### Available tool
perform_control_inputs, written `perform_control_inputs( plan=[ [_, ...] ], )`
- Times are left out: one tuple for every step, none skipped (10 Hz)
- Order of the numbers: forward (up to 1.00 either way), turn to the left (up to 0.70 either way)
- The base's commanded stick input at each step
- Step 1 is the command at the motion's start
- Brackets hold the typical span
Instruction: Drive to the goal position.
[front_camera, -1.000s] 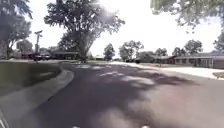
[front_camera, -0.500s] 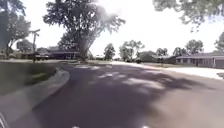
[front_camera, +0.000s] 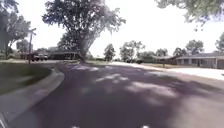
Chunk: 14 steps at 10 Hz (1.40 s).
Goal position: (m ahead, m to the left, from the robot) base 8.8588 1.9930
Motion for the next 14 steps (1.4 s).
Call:
perform_control_inputs(
  plan=[
    [1.00, 0.00],
    [1.00, 0.00],
    [1.00, 0.00],
    [1.00, 0.08],
    [1.00, 0.20],
    [1.00, 0.38],
    [1.00, 0.25],
    [1.00, 0.08],
    [1.00, 0.02],
    [1.00, 0.02],
    [1.00, 0.02],
    [1.00, 0.02],
    [1.00, 0.02],
    [1.00, 0.02]
  ],
)
